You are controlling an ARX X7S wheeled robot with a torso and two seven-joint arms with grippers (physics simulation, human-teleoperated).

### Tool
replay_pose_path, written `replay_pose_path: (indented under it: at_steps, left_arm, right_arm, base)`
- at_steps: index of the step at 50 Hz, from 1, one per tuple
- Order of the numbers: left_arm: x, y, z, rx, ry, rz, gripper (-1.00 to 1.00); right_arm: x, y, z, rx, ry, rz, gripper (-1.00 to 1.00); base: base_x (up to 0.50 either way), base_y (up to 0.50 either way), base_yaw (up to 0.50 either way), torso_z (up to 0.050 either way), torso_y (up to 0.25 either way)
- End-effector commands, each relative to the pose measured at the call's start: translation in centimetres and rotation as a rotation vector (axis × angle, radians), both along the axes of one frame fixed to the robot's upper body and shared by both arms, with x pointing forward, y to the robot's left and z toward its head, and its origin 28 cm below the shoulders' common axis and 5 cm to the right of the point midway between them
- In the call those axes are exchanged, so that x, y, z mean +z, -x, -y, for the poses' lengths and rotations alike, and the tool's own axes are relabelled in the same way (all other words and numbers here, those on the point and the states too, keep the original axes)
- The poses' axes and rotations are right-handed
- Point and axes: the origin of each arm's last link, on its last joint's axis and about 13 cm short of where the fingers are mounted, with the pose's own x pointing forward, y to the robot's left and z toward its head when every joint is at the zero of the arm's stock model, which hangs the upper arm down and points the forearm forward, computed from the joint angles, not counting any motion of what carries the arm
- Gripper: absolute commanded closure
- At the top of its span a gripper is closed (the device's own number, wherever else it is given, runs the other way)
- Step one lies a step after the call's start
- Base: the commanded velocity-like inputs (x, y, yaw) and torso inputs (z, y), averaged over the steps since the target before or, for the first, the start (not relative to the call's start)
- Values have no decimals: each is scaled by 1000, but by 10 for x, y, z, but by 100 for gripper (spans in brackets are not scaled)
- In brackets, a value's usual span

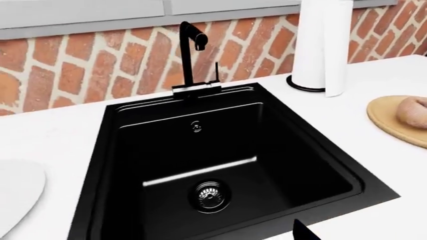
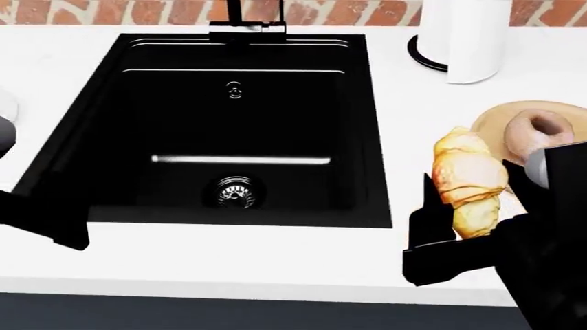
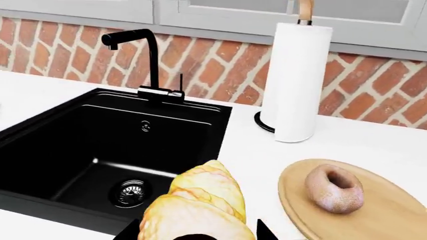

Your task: Place the pastries on the plates.

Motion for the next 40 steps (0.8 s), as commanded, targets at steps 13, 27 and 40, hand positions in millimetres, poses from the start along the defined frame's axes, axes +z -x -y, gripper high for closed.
replay_pose_path:
  at_steps: [13,27,40]
  left_arm:
    - [6,-2,2,-4,-9,11,-100]
    - [4,0,0,7,-1,18,-100]
    - [4,-2,-4,22,4,22,-100]
  right_arm:
    - [2,-2,3,15,-4,2,100]
    - [4,-12,-5,42,9,-6,100]
    - [5,-13,-3,39,26,-11,100]
  base:
    - [0,500,0,0,0]
    - [2,500,0,1,0]
    - [26,500,0,0,0]
